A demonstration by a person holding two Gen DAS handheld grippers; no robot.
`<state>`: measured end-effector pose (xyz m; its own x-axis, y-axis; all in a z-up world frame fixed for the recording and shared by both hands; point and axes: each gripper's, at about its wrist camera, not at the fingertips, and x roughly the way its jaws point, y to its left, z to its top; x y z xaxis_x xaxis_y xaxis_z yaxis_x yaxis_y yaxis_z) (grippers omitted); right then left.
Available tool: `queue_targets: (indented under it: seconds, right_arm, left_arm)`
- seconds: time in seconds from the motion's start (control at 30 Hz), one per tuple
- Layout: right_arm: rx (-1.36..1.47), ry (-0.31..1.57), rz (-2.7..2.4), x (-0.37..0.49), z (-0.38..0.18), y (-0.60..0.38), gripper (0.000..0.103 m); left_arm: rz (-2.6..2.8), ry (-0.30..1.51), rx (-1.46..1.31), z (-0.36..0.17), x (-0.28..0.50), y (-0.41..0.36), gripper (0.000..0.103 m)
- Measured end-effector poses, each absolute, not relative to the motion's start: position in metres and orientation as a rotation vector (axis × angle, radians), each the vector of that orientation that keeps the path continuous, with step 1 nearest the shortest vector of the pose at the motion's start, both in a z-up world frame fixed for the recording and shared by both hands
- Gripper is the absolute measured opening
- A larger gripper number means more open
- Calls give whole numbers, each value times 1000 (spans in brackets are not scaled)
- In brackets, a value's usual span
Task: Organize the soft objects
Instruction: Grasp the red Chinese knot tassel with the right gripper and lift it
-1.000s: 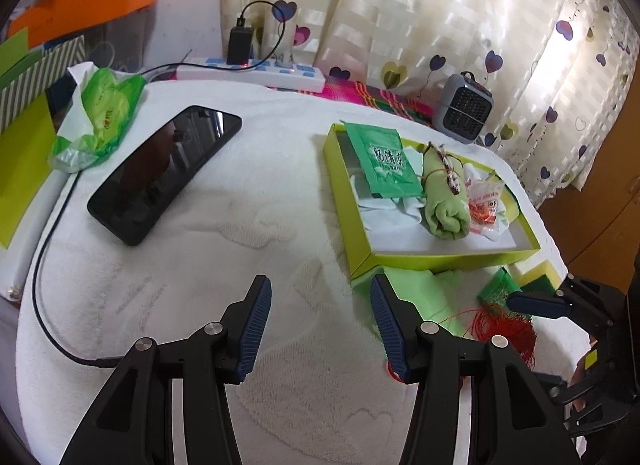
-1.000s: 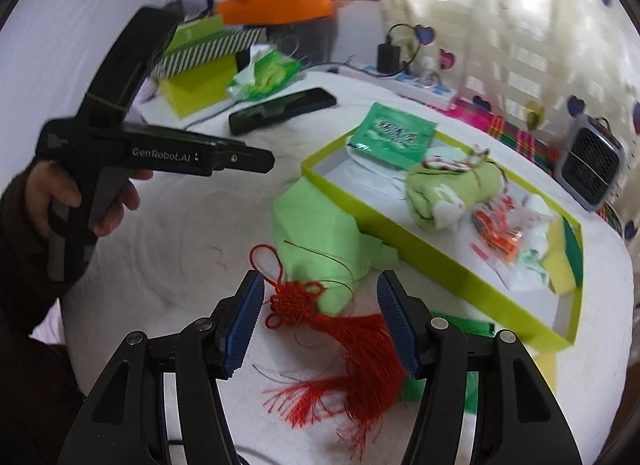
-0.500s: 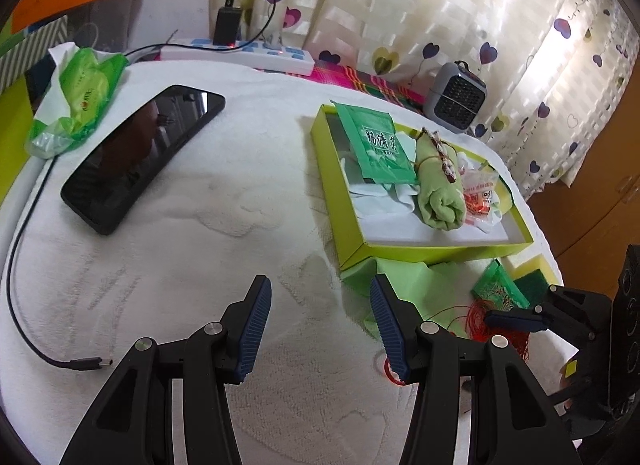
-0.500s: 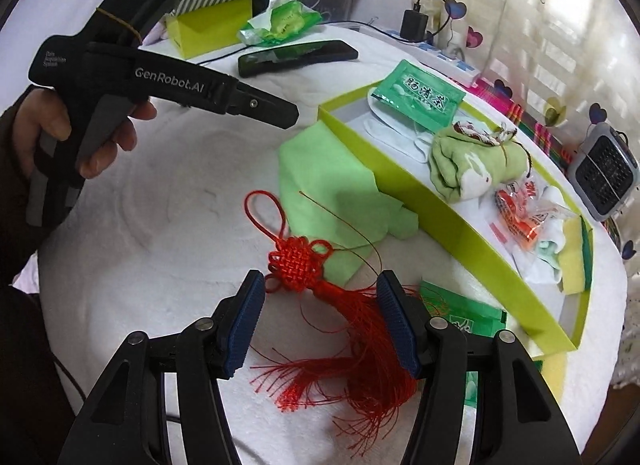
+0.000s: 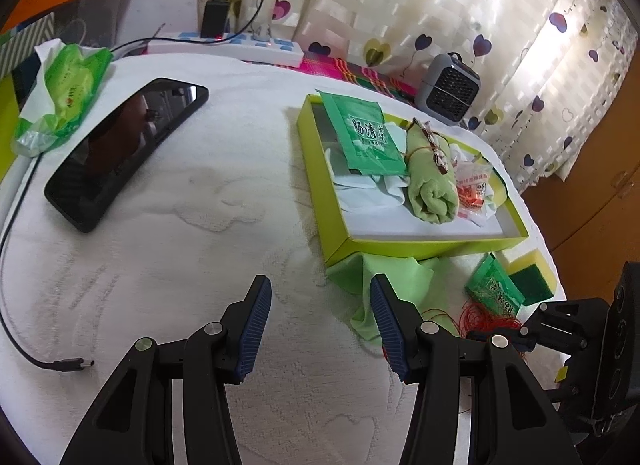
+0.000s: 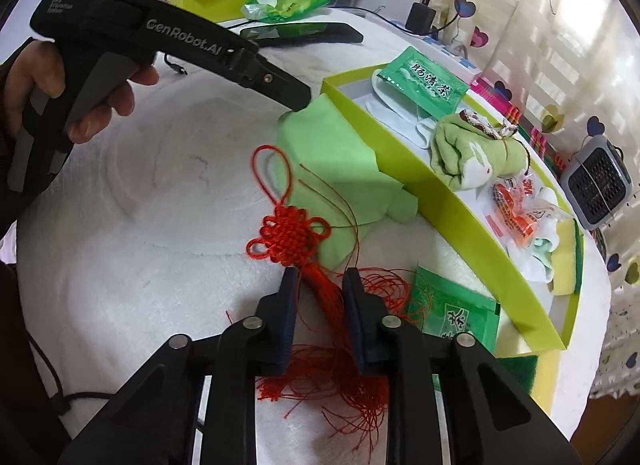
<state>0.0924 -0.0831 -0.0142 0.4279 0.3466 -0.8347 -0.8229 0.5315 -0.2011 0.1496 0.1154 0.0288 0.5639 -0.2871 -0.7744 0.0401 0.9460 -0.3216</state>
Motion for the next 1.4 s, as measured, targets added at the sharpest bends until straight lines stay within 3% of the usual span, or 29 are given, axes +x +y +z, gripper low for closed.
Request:
queue_targets:
  seconds: [0.6,1.4]
  right_arm:
    - [-579,802,795,77,-12,-94,14]
    - [-139,693,714,62,29,-162,11]
  left_arm:
    - [-202,959,-255,26,149,105,51]
    - [-242,997,-230,20,157,81,58]
